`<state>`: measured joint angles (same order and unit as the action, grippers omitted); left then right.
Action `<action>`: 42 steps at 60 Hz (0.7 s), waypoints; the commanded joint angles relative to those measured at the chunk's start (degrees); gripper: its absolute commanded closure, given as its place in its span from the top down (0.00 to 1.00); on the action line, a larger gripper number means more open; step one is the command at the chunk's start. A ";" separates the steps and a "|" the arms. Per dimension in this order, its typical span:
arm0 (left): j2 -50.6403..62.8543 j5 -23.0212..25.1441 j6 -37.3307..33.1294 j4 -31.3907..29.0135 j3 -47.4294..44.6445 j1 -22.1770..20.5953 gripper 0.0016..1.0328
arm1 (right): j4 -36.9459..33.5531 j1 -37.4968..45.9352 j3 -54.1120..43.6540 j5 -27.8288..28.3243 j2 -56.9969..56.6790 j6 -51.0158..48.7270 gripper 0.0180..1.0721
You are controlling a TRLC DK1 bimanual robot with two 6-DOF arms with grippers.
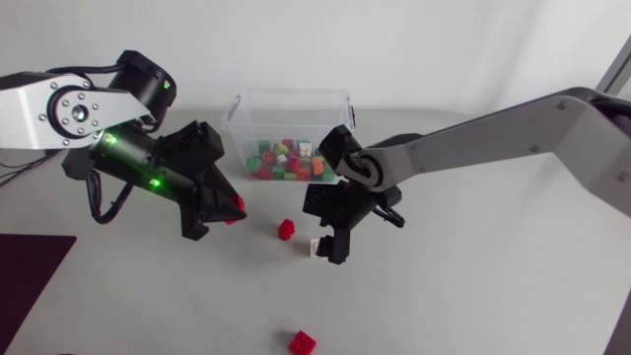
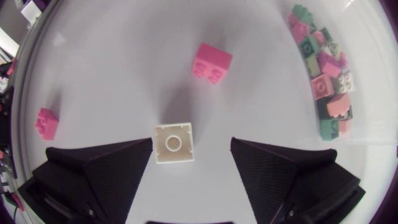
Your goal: Place the duplo bricks in the container
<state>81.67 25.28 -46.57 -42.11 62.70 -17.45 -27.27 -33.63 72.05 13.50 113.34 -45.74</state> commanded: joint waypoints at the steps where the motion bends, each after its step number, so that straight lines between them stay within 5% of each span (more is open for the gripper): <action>1: 0.07 1.18 -0.37 -0.61 2.78 1.02 0.38 | -1.65 0.58 0.90 0.21 1.97 -2.34 0.86; 28: 3.85 3.11 3.24 0.97 10.34 2.16 0.38 | -6.22 -0.39 6.26 -0.31 6.28 -3.04 0.72; 32: 4.11 3.37 3.94 1.68 10.96 2.34 0.38 | -7.54 -0.83 7.40 -0.58 6.90 -3.22 0.62; 40: 5.78 3.64 5.52 2.64 13.59 2.95 0.38 | -10.00 -1.53 9.69 -0.58 8.39 -3.31 0.25; 42: 6.22 3.81 6.58 3.52 14.38 3.39 0.38 | -10.88 -1.53 10.21 -0.49 8.57 -3.31 0.24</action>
<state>85.93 28.27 -42.15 -39.79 74.32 -15.03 -36.34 -34.59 80.55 13.28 119.87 -47.22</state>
